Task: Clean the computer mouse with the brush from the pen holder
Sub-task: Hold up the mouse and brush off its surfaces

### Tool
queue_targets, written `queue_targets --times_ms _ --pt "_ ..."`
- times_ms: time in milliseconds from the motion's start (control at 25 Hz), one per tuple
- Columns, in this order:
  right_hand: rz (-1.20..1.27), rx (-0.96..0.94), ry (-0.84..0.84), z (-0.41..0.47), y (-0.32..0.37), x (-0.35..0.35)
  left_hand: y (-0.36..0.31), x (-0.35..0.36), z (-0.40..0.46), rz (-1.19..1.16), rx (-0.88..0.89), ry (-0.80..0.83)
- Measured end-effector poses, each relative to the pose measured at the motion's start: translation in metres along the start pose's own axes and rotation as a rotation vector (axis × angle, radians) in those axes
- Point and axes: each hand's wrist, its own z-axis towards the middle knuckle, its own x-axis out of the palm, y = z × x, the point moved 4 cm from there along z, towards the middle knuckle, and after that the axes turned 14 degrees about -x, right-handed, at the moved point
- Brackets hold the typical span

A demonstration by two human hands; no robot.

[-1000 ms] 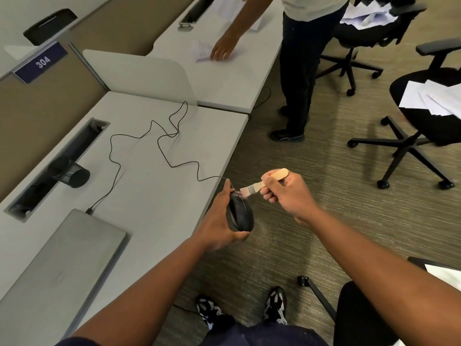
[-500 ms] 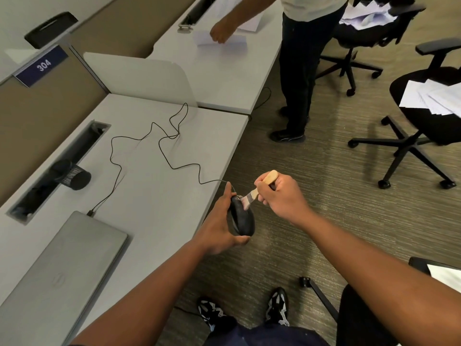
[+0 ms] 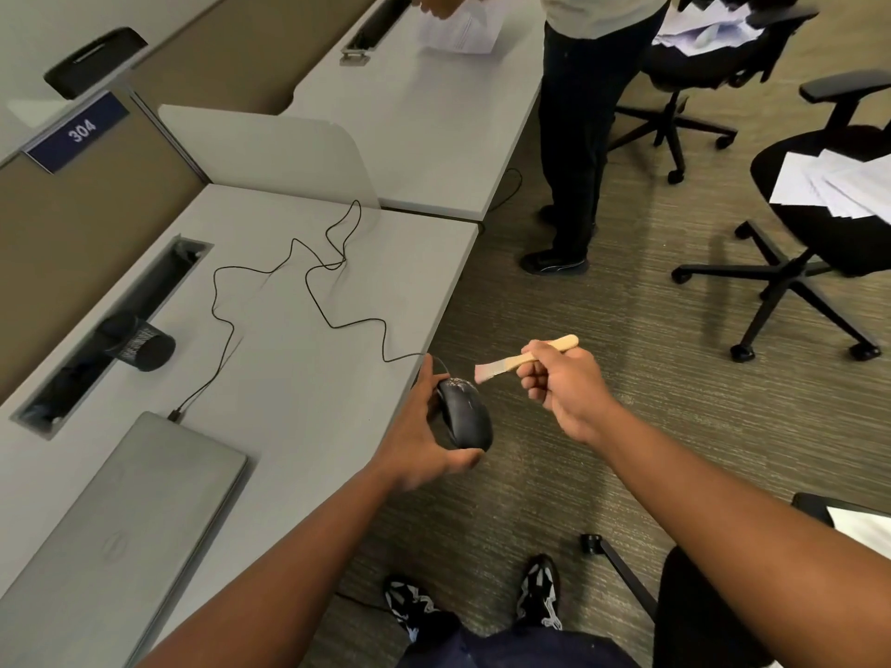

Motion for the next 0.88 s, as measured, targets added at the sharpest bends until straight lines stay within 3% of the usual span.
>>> queue_targets --times_ms 120,240,520,720,880 --pt "0.216 0.233 -0.012 -0.002 -0.01 0.0 0.0 -0.001 0.001 -0.038 0.006 0.009" --pt "0.265 0.298 -0.036 -0.001 -0.016 0.001 -0.004 -0.001 0.002 -0.042 0.03 0.01" --pt "0.256 0.272 -0.115 0.008 -0.018 -0.006 -0.005 0.0 0.003 -0.051 0.048 0.036" --pt "0.228 0.28 -0.039 0.007 -0.02 -0.002 -0.004 0.001 0.002 -0.06 0.034 0.037" --pt "0.174 0.249 -0.078 0.008 -0.022 -0.011 -0.004 0.0 0.001 -0.076 0.032 0.036"
